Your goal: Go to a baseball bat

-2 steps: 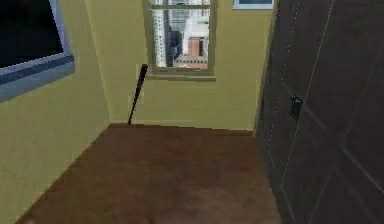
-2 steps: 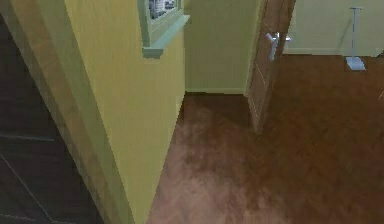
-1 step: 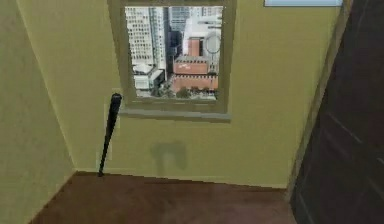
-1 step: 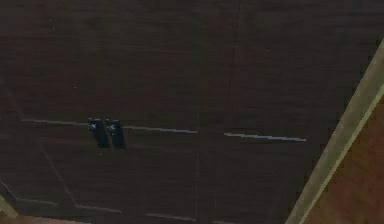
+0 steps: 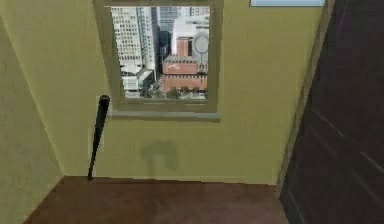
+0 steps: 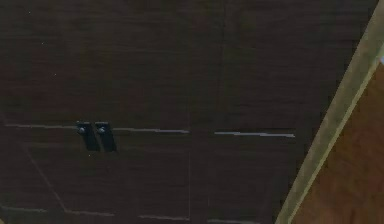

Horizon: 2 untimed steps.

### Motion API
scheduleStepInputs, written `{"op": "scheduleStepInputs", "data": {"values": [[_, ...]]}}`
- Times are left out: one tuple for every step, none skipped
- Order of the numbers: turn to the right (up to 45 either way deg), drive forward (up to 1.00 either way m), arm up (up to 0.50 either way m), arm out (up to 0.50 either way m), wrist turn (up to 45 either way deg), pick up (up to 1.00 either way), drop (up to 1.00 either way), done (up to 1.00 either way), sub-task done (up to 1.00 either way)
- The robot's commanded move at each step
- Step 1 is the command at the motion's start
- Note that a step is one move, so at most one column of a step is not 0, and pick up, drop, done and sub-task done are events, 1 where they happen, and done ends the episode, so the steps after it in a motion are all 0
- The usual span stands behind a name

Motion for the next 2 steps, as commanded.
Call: {"op": "scheduleStepInputs", "data": {"values": [[0.0,0.70,0.00,0.00,0.0,0.00,0.00,0.00,0.00],[-45.0,0.00,0.00,0.00,0.0,0.00,0.00,0.00,0.00]]}}
